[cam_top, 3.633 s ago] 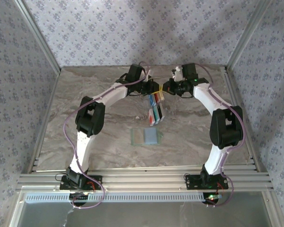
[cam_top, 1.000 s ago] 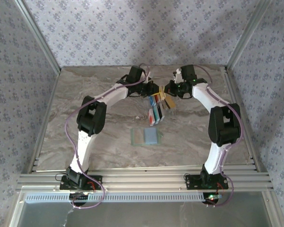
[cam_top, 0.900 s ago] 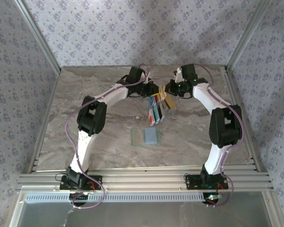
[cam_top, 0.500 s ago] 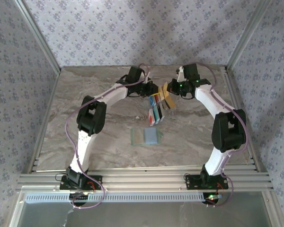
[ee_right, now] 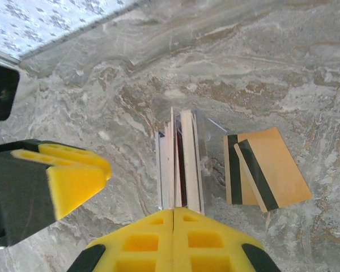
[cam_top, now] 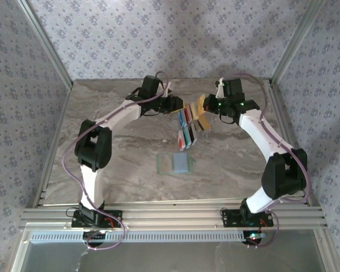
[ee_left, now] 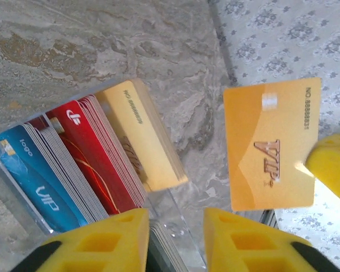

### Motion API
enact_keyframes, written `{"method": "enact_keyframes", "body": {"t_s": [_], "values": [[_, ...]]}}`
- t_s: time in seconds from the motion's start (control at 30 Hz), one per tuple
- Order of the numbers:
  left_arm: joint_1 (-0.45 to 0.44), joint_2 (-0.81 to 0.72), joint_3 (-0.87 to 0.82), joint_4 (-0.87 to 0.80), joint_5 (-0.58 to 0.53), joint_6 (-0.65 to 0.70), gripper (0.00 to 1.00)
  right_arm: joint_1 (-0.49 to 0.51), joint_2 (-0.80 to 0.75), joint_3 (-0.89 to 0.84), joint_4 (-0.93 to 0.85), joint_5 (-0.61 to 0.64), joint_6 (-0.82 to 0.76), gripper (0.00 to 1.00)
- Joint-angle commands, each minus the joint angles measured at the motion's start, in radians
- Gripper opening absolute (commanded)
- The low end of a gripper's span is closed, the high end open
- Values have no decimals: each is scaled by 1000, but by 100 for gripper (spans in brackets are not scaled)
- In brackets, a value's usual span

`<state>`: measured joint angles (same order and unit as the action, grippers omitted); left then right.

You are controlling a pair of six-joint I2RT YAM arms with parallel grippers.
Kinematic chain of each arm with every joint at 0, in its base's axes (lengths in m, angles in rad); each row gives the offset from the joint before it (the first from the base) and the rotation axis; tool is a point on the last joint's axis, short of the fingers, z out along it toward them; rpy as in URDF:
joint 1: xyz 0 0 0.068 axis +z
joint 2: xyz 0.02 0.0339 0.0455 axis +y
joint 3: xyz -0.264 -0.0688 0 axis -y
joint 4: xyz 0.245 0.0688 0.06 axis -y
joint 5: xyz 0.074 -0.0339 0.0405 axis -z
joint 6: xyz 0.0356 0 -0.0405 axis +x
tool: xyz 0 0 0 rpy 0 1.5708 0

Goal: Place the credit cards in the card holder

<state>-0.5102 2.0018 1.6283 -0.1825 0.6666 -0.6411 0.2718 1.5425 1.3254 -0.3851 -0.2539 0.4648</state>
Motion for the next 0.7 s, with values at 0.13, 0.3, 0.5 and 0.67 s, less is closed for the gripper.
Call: {"method": "enact_keyframes", "body": {"t_s": [0.13, 0.3, 0.5, 0.67], "values": [[-6, -223, -304, 58, -192, 20, 46, 100, -172, -107, 6, 67, 25, 0], [-76, -354, -479, -11, -420, 85, 57, 167, -321, -328, 75, 11, 66, 0], [-175, -422, -654, -6, -630, 104, 61, 287, -429, -602, 240, -108, 118, 0], [-235, -427, -761, 42, -724, 95, 62, 346, -422, -724, 350, -159, 147, 0]]}}
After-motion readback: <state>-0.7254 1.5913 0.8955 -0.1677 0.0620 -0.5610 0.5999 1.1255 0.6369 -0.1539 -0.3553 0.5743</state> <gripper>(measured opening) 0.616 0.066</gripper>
